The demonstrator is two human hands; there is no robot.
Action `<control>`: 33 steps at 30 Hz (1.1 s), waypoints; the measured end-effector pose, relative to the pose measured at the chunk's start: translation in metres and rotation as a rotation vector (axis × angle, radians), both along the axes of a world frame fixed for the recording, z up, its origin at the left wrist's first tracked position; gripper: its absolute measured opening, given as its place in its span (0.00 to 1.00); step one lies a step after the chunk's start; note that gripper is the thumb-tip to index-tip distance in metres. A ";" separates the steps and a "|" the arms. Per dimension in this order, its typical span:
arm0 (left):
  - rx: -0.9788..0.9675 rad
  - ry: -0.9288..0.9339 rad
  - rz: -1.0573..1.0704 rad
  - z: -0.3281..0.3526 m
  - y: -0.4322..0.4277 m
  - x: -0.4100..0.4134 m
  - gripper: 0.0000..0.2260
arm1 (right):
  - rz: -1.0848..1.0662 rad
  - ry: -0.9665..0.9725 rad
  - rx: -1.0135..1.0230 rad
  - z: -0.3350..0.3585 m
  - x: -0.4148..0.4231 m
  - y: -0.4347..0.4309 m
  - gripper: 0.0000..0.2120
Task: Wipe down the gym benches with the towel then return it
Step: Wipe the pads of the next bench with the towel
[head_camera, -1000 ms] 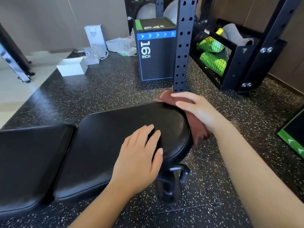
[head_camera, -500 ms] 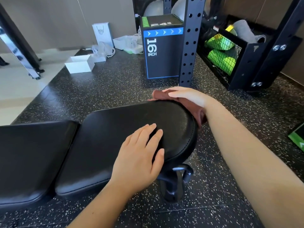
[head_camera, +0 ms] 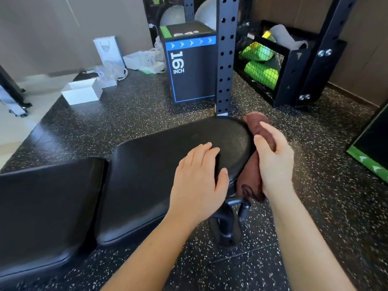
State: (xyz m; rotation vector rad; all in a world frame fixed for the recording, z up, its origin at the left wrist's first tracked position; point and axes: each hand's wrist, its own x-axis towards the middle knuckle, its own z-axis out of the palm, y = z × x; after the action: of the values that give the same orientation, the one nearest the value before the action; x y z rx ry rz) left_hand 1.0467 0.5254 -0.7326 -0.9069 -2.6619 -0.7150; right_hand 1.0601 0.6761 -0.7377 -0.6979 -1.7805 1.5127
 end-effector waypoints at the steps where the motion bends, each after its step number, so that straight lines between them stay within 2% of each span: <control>1: 0.046 -0.033 -0.030 0.000 -0.002 -0.001 0.21 | -0.079 0.003 0.036 -0.002 0.007 -0.013 0.15; 4: 0.169 -0.114 -0.160 0.003 -0.022 -0.004 0.16 | -0.302 0.052 0.103 -0.009 0.019 -0.058 0.17; 8: 0.020 0.138 -0.294 -0.003 -0.101 -0.012 0.16 | -0.517 0.056 0.166 -0.013 0.018 -0.121 0.18; 12: -0.129 0.174 -0.318 -0.015 -0.194 -0.025 0.18 | -0.644 -0.031 0.161 -0.013 0.012 -0.182 0.21; 16: -0.221 0.197 -0.338 -0.027 -0.257 -0.037 0.16 | -0.619 -0.139 0.277 -0.025 0.006 -0.265 0.25; 20: -0.317 0.127 -0.325 -0.046 -0.297 -0.044 0.21 | -0.567 -0.171 0.371 -0.040 0.011 -0.320 0.24; 23: -0.426 0.062 -0.299 -0.061 -0.313 -0.046 0.24 | -0.520 -0.196 0.506 -0.042 0.021 -0.313 0.22; 26: -0.441 0.026 -0.302 -0.063 -0.314 -0.044 0.24 | -0.495 -0.197 0.623 -0.033 0.031 -0.284 0.21; 31: -0.419 0.043 -0.283 -0.061 -0.313 -0.038 0.23 | -0.547 -0.134 0.560 -0.034 0.026 -0.259 0.20; 33: -0.429 0.051 -0.265 -0.063 -0.312 -0.037 0.23 | -0.538 -0.100 0.597 -0.045 0.021 -0.266 0.18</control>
State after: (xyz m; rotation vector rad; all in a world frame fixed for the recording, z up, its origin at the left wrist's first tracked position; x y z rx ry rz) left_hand 1.0100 0.2131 -0.7954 -1.3822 -2.7247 -0.1575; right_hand 1.0811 0.4098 -0.7825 -0.8531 -1.7926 0.5597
